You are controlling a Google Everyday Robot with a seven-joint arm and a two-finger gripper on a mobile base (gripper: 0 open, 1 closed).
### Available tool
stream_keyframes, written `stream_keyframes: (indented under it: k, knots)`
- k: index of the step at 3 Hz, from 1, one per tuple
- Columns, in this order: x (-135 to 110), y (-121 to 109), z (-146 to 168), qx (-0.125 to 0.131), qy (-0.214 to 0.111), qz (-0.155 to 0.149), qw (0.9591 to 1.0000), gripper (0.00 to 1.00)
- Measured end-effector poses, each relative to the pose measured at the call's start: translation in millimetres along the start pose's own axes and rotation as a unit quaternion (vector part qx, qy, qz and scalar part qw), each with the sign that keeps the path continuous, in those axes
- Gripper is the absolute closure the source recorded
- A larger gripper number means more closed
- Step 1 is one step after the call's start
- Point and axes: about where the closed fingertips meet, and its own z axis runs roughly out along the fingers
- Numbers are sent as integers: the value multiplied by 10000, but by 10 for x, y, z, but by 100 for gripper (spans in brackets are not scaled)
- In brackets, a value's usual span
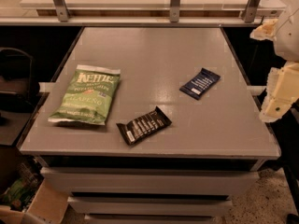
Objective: Pick rxbar blueberry
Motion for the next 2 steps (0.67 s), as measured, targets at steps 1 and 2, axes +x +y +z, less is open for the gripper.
stream_keyframes:
  k: [1, 2]
  knots:
    - [-3, -141, 165, 116, -277, -674, 9973, 0]
    - [-55, -351, 410, 152, -350, -1405, 9893, 0]
